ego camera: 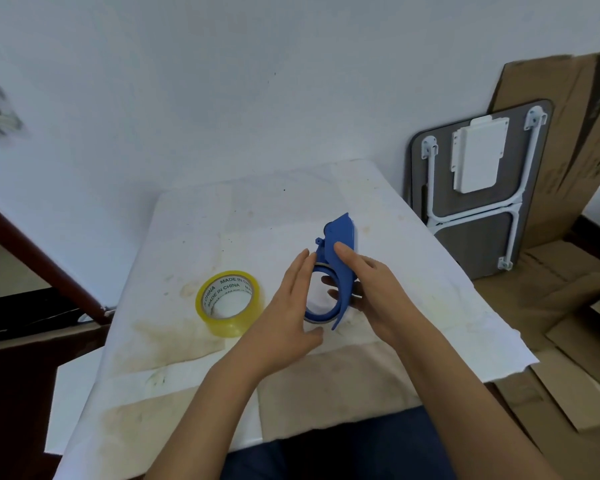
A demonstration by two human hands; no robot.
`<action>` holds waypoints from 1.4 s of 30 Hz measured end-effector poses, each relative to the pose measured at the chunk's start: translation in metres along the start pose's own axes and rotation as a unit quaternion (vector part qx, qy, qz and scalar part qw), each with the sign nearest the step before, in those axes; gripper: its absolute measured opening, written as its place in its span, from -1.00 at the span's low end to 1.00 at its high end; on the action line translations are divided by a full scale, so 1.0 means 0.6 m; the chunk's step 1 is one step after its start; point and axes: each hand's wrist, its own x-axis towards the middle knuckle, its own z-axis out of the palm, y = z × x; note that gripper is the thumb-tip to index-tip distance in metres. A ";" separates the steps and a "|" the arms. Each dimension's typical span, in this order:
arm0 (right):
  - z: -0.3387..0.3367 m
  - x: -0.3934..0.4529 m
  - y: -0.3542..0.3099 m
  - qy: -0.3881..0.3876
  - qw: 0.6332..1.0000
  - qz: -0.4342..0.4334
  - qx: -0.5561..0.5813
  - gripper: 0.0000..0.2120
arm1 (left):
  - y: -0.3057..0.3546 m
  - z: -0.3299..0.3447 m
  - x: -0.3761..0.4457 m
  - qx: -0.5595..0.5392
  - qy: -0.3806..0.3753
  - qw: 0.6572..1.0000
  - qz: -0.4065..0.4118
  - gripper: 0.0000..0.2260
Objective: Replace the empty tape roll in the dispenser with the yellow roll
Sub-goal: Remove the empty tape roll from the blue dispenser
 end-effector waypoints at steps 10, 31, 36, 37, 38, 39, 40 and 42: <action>-0.006 0.003 -0.021 -0.029 0.996 -0.005 -0.081 -0.50 | -0.012 -0.008 -0.002 0.031 0.061 0.998 -0.018 -0.10; -0.025 -0.005 -0.032 -0.077 0.997 0.011 0.005 -0.59 | 0.010 -0.007 0.006 -0.034 0.204 0.976 -0.064 -0.04; -0.021 -0.006 -0.026 -0.062 0.998 0.016 0.018 -0.58 | 0.004 -0.006 0.007 -0.031 0.207 0.975 -0.069 -0.14; -0.019 -0.006 -0.024 -0.058 0.998 0.020 0.015 -0.57 | 0.003 -0.006 0.006 -0.033 0.201 0.976 -0.072 -0.17; -0.017 -0.006 -0.022 -0.051 0.998 0.024 0.011 -0.57 | 0.002 -0.005 0.006 -0.036 0.195 0.977 -0.074 -0.18; -0.014 -0.006 -0.019 -0.044 0.999 0.026 0.006 -0.55 | 0.001 -0.004 0.007 -0.037 0.188 0.978 -0.076 -0.20; -0.011 -0.005 -0.016 -0.034 0.999 0.027 0.003 -0.53 | 0.002 -0.005 0.009 -0.038 0.184 0.979 -0.077 -0.22; -0.009 -0.003 -0.011 -0.005 1.000 0.019 0.000 -0.50 | 0.004 -0.008 0.014 -0.051 0.183 0.979 -0.077 -0.29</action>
